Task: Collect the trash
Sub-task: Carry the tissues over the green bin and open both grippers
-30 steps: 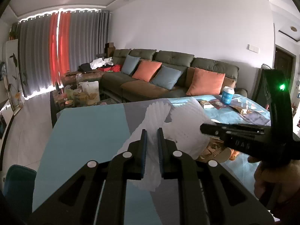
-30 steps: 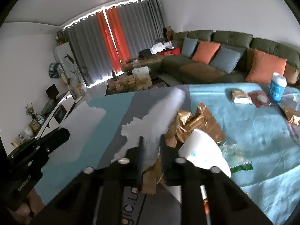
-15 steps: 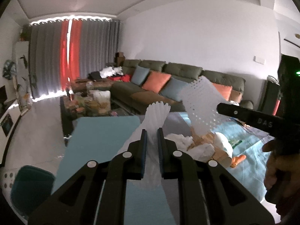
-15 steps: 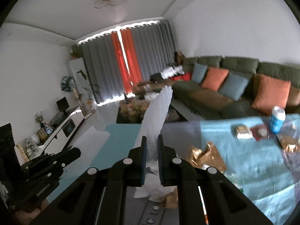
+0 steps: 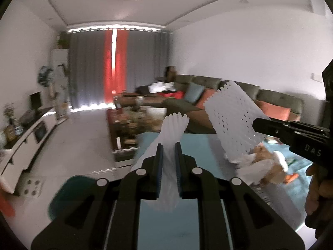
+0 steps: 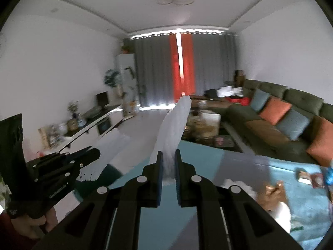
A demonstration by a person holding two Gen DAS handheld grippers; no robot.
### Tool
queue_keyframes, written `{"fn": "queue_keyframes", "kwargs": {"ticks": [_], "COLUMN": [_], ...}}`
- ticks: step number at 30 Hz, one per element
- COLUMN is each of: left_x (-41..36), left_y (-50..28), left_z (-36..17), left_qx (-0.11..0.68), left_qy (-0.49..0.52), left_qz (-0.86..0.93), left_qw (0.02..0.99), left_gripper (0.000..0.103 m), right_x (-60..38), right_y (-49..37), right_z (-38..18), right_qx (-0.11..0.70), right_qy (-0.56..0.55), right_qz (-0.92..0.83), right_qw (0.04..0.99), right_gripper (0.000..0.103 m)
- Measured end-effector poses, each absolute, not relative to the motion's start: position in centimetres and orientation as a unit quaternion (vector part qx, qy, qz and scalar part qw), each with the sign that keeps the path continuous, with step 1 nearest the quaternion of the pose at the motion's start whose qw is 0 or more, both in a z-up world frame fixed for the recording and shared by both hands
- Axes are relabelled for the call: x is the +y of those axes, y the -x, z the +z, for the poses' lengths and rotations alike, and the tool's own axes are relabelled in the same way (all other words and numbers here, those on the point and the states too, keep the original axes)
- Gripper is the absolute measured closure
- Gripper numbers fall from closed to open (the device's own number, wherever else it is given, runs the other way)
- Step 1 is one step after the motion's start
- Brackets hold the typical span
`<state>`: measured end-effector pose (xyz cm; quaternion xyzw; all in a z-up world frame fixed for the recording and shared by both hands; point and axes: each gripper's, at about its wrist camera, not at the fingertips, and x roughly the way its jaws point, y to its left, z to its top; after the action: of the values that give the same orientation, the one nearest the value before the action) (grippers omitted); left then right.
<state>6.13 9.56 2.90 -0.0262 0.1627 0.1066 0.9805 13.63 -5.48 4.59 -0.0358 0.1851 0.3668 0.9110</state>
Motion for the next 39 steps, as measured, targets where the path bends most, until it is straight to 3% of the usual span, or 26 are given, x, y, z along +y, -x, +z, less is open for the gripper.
{"fn": "queue_keyframes", "kwargs": {"ticks": [20, 39], "left_x": [24.3, 32.4], "left_y": [4.4, -2.3], "left_z": [0.8, -7.3], "left_qx": [0.192, 0.26], "left_qy": [0.093, 0.169], "left_qz": [0.276, 0.259], "left_qw": [0.937, 0.915], "left_gripper": [0.091, 0.09], "right_x": [11.0, 22.1], "right_y": [-11.4, -13.5], "right_z": [2.3, -5.2], "right_qx": [0.226, 0.345], "right_qy": [0.145, 0.251], "right_qz": [0.495, 0.497], "right_qw": [0.826, 0.755], "right_gripper": [0.094, 0.094]}}
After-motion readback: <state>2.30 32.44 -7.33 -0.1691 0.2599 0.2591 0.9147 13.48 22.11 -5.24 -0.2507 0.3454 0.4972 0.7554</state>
